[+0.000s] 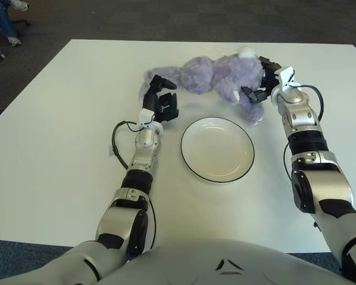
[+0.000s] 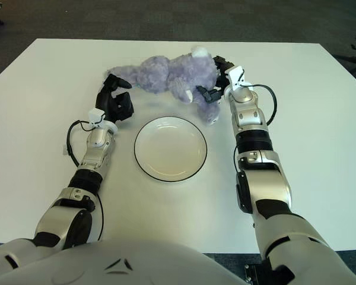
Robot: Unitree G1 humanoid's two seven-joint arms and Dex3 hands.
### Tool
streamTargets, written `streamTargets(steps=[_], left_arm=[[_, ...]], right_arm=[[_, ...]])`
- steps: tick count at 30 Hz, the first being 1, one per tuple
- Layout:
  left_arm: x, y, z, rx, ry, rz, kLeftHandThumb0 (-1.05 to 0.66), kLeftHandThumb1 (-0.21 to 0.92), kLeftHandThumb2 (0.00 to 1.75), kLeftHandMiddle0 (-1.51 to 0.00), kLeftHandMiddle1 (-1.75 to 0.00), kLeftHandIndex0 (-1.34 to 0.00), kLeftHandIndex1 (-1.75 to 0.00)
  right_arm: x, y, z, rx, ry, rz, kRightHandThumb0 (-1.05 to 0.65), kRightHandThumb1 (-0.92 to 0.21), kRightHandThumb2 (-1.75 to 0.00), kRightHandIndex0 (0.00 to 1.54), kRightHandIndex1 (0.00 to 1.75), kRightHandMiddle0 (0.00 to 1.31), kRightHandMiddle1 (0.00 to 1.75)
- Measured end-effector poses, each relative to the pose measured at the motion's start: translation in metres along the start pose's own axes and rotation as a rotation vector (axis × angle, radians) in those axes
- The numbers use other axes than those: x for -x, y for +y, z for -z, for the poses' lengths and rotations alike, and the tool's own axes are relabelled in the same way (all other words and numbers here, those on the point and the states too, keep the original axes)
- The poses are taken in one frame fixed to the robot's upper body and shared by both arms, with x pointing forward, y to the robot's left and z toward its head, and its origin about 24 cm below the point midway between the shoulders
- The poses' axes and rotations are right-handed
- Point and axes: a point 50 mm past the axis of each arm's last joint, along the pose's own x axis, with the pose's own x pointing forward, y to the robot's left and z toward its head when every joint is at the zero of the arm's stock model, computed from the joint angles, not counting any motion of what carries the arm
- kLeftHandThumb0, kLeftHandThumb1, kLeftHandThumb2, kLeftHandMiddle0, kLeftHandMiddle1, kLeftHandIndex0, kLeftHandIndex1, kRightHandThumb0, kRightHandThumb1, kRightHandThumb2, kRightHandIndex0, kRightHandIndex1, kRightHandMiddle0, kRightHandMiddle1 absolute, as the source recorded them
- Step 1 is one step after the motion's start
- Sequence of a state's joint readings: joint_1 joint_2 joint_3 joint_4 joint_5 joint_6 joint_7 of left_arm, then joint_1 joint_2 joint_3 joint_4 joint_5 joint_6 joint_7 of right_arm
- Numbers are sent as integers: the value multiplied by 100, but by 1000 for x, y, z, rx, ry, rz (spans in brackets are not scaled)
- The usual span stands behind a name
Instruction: Put the doll into the plate.
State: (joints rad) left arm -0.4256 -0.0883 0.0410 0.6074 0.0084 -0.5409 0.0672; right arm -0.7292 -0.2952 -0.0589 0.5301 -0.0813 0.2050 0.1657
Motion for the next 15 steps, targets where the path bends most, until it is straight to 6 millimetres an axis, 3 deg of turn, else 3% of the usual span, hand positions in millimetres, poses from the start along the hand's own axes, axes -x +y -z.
streamTargets(steps=[15], left_arm=[[0,1,0,-5,2,3,-40,59,97,-109,-175,-40,-175]], right_arm=[[3,-4,-10,-128,-35,26,0,-4,-157,87,154,62,175]])
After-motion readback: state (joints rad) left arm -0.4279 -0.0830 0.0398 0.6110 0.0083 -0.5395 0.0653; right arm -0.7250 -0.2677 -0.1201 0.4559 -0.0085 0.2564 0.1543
